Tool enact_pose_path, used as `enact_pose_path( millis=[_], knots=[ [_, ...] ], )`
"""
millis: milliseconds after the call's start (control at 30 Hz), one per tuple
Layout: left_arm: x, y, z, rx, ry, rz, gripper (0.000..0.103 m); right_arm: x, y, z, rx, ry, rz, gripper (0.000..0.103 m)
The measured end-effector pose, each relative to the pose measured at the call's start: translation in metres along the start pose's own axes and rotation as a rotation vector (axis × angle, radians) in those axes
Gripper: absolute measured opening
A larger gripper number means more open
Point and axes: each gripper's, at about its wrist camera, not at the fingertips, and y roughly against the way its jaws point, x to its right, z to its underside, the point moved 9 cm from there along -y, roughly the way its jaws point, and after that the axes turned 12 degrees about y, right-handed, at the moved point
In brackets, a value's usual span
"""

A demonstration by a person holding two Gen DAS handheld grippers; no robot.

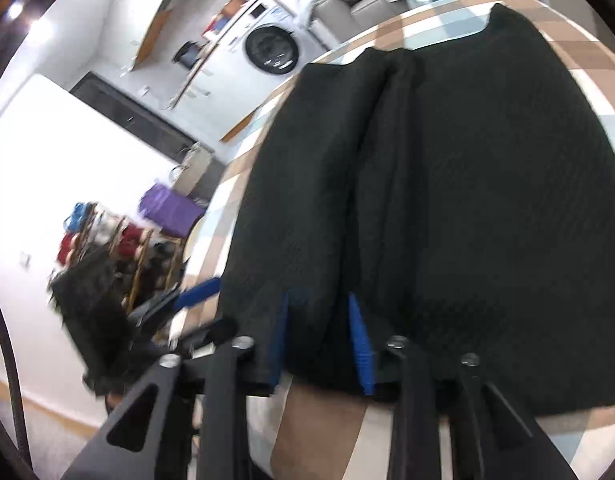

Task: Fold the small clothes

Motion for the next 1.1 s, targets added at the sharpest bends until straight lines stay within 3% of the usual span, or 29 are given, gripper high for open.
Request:
enact_pose_path(
  millis=[67, 100, 133, 233, 333, 433, 500, 567, 633, 700, 733, 767, 900, 1033, 1100],
  knots=[
    [-0.001, 0.001, 0.0, 0.004, 0.001, -0.001, 0.071, -0.007, -0.003, 0.009, -0.023, 0.017, -0.024, 0.034],
    [-0.001, 0.001, -0.002, 0.006, 0.002, 0.001, 0.071, -0.009, -0.004, 0.01, -0.027, 0.031, -0.02, 0.027],
    [-0.001, 0.002, -0.003, 0.008, 0.003, 0.005, 0.071, -0.013, -0.004, 0.009, -0.018, 0.059, -0.001, 0.012],
    [0.002, 0.006, -0.006, 0.019, 0.003, 0.008, 0.071, -0.035, 0.016, -0.002, 0.085, 0.157, -0.03, 0.006],
    [0.003, 0.006, -0.007, 0.018, -0.009, 0.007, 0.071, -0.038, 0.024, 0.005, 0.09, 0.186, 0.003, 0.006],
    [0.001, -0.003, -0.002, -0.009, -0.012, -0.014, 0.071, -0.013, 0.0, 0.02, -0.035, 0.16, 0.11, 0.006],
    [0.002, -0.005, 0.002, -0.021, -0.022, -0.015, 0.071, -0.012, -0.004, 0.022, -0.057, 0.143, 0.109, 0.012],
    [0.004, -0.005, 0.006, -0.025, -0.026, -0.008, 0.071, -0.019, -0.004, 0.015, -0.05, 0.145, 0.089, 0.026],
    [0.004, -0.007, 0.008, -0.027, -0.03, -0.014, 0.071, -0.028, -0.011, 0.013, -0.053, 0.174, 0.068, 0.029],
    [0.003, -0.008, 0.01, -0.033, -0.035, -0.024, 0.071, -0.032, -0.021, 0.013, -0.075, 0.204, 0.082, 0.02],
    [0.003, -0.008, 0.01, -0.036, -0.035, -0.023, 0.071, -0.029, -0.021, 0.013, -0.083, 0.234, 0.108, 0.011],
    [0.003, -0.009, 0.011, -0.041, -0.034, -0.024, 0.071, -0.03, -0.023, 0.014, -0.094, 0.252, 0.122, 0.01],
    [0.002, -0.009, 0.012, -0.048, -0.044, -0.024, 0.071, -0.032, -0.027, 0.012, -0.103, 0.226, 0.114, 0.01],
    [0.0, -0.004, 0.005, -0.023, -0.013, -0.005, 0.071, -0.024, -0.018, -0.012, -0.041, 0.193, 0.101, 0.025],
    [-0.003, 0.0, -0.002, -0.003, 0.013, 0.008, 0.071, -0.018, -0.022, -0.033, 0.003, 0.157, 0.112, 0.028]
  ],
)
